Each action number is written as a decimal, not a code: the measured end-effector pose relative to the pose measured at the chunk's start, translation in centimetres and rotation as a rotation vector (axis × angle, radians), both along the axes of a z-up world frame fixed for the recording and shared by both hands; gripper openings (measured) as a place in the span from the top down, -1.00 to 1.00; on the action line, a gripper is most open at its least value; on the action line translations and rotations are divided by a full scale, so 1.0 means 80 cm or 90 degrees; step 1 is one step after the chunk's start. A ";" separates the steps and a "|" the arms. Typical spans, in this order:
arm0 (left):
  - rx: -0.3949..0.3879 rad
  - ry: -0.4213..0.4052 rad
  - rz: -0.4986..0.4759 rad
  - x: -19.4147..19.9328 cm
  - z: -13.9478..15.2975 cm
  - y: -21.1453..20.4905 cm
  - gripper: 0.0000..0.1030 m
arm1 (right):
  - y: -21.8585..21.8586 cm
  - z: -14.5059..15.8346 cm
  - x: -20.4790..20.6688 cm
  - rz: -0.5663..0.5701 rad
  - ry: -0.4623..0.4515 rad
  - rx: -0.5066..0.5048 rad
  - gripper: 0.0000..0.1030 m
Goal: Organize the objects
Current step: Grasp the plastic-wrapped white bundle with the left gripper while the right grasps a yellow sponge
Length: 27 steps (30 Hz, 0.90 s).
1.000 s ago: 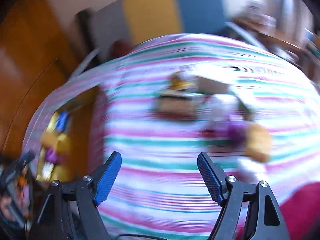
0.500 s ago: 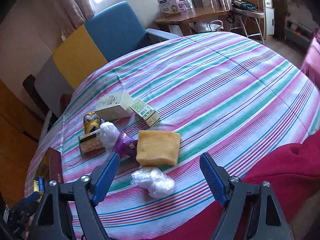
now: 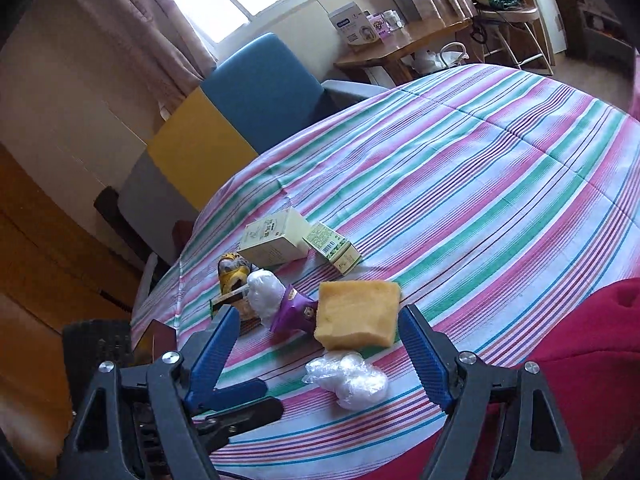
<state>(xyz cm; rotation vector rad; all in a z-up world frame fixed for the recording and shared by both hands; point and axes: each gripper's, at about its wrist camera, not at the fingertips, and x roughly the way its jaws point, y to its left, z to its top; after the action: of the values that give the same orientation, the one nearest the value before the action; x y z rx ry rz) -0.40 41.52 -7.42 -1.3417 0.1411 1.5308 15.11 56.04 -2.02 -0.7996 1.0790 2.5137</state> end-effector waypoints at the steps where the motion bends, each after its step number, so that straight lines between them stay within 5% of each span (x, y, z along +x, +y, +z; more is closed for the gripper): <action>1: 0.002 -0.002 -0.001 0.002 -0.003 0.007 -0.06 | 0.000 0.000 0.001 -0.003 0.004 -0.001 -0.56; 9: -0.036 -0.017 0.017 0.004 -0.035 0.049 -0.19 | 0.001 0.000 0.002 -0.005 0.013 -0.002 -0.54; 13: -0.036 0.020 0.006 0.010 -0.038 0.051 0.13 | 0.001 0.000 0.002 -0.006 0.013 -0.001 -0.54; 20: -0.033 0.062 0.018 0.007 -0.026 -0.014 0.15 | 0.000 -0.004 -0.009 0.008 -0.034 0.000 -0.54; 27: -0.034 0.094 0.068 -0.006 -0.017 -0.098 0.15 | -0.004 -0.015 -0.037 0.027 -0.171 0.013 -0.59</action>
<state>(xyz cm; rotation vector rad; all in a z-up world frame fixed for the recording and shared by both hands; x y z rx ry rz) -0.91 33.69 -8.74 -1.2954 0.2066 1.7271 12.12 55.73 -3.25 -1.1264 0.9527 2.3595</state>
